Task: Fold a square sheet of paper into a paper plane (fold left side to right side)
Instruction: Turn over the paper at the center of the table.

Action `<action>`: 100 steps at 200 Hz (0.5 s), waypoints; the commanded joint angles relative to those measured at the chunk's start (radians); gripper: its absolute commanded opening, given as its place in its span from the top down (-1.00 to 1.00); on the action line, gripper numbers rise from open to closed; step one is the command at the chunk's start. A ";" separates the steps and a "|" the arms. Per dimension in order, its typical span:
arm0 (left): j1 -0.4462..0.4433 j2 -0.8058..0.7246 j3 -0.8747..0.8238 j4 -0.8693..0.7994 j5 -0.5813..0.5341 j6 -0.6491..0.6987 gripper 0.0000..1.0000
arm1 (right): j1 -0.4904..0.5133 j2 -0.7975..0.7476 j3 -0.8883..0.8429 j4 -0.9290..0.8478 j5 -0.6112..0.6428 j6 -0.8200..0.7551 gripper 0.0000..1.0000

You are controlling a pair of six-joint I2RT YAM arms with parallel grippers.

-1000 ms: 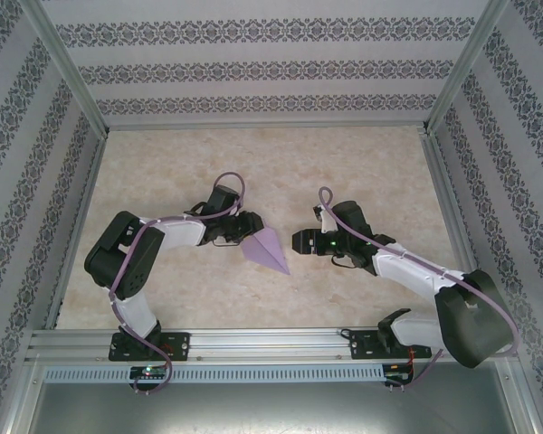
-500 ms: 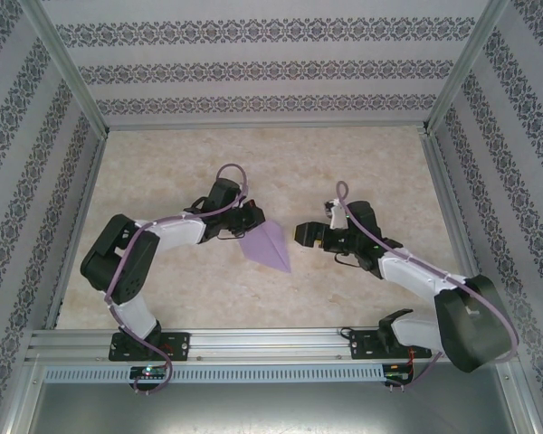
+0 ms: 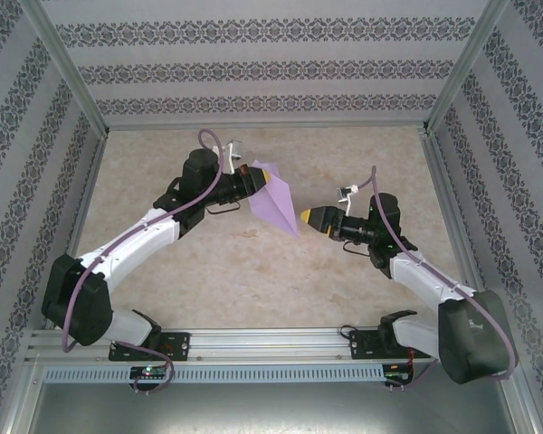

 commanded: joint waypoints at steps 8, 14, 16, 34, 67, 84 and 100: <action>0.000 -0.033 0.033 0.007 0.060 0.005 1.00 | 0.043 0.032 0.052 0.101 -0.070 0.047 -0.95; 0.000 -0.037 0.037 0.007 0.060 0.005 1.00 | 0.051 0.039 0.054 0.109 -0.067 0.053 -0.95; 0.000 -0.039 0.038 0.007 0.059 0.005 1.00 | 0.054 0.042 0.054 0.114 -0.067 0.057 -0.95; 0.000 -0.047 0.042 0.007 0.061 0.002 1.00 | 0.081 0.058 0.056 0.176 -0.075 0.093 -0.95; 0.000 -0.047 0.028 0.055 0.084 -0.033 1.00 | 0.109 0.123 0.056 0.327 -0.088 0.203 -0.94; 0.000 -0.046 0.021 0.079 0.090 -0.048 1.00 | 0.119 0.169 0.063 0.431 -0.100 0.282 -0.88; 0.000 -0.044 0.019 0.089 0.095 -0.056 1.00 | 0.134 0.190 0.088 0.435 -0.113 0.292 -0.77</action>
